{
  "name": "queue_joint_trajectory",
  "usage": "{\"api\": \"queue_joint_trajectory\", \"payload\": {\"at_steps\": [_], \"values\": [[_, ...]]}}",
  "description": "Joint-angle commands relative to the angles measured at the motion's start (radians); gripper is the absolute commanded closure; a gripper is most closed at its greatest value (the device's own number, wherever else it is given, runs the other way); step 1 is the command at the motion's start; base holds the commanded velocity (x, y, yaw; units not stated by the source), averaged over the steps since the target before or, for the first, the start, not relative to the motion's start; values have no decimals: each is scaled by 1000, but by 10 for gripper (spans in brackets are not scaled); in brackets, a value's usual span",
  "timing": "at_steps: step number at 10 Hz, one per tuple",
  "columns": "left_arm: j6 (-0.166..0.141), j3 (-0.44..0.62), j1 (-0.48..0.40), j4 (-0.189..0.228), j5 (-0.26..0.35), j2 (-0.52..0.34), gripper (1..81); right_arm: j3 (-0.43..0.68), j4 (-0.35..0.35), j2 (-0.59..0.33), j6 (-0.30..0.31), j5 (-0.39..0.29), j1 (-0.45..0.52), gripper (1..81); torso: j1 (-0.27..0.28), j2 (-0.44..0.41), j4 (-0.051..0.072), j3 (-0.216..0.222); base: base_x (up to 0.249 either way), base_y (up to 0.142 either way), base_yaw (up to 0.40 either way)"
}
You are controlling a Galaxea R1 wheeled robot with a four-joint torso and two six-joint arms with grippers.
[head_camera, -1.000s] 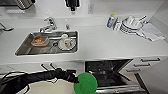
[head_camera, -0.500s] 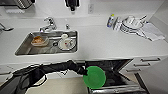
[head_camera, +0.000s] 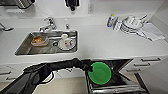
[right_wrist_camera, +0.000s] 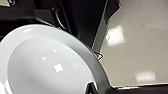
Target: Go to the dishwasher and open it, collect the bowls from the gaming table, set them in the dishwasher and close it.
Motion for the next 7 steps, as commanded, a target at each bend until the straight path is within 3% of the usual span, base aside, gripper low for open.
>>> {"api": "queue_joint_trajectory", "payload": {"at_steps": [1,6,7], "values": [[-2,18,-147,6,37,17,811,9,-12,-17,-1,-82,-20,811,0,0,0,0,0,0,0],[-2,18,-147,6,46,97,811,13,-12,-15,-1,-82,-15,811,1,0,0,0,0,0,0],[-2,18,-147,6,54,106,10,15,-12,-15,-1,-82,-12,811,1,0,0,0,0,0,0]]}}
